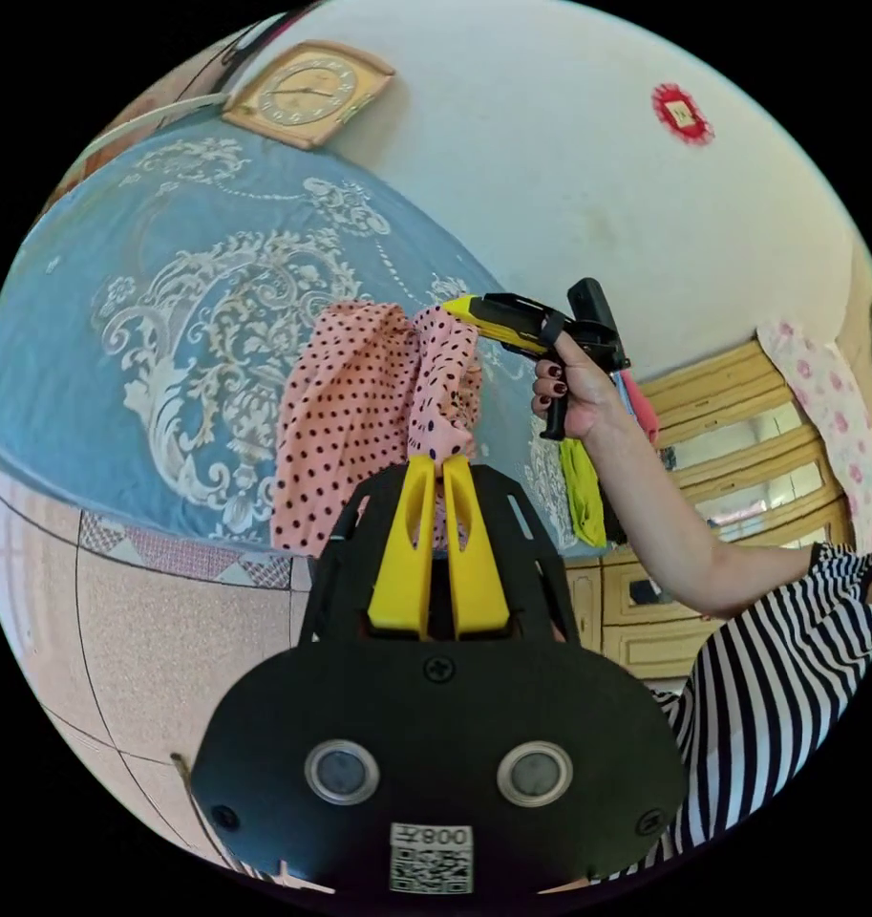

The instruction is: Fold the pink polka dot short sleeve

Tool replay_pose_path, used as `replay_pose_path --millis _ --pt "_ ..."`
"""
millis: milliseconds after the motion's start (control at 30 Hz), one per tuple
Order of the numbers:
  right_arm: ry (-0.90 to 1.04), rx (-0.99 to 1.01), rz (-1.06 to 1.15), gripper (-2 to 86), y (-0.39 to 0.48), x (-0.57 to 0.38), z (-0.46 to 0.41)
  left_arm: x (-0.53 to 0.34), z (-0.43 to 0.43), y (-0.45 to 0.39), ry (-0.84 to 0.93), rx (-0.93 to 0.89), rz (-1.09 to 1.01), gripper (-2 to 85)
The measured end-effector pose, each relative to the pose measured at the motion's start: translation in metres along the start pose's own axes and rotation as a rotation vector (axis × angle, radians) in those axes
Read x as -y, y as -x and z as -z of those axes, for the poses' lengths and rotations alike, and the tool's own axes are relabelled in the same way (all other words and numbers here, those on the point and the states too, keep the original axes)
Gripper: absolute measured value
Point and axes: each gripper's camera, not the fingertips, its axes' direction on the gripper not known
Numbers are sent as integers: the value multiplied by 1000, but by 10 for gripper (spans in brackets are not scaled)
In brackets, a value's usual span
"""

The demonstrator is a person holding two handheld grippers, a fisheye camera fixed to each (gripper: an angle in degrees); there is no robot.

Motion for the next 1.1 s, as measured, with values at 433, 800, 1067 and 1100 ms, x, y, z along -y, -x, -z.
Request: replay_pose_path --millis 433,800,1067,1100 --pt "-107 -207 -162 84 -112 -62 -15 27 73 55 52 -49 119 14" --pt "-38 -269 -166 14 -174 -33 -81 51 148 57 46 -56 92 15" --pt "-82 -123 41 3 -151 19 -100 58 219 84 -80 -183 184 16" --pt "-77 -113 63 3 -148 30 -108 58 224 88 -90 -190 197 16"
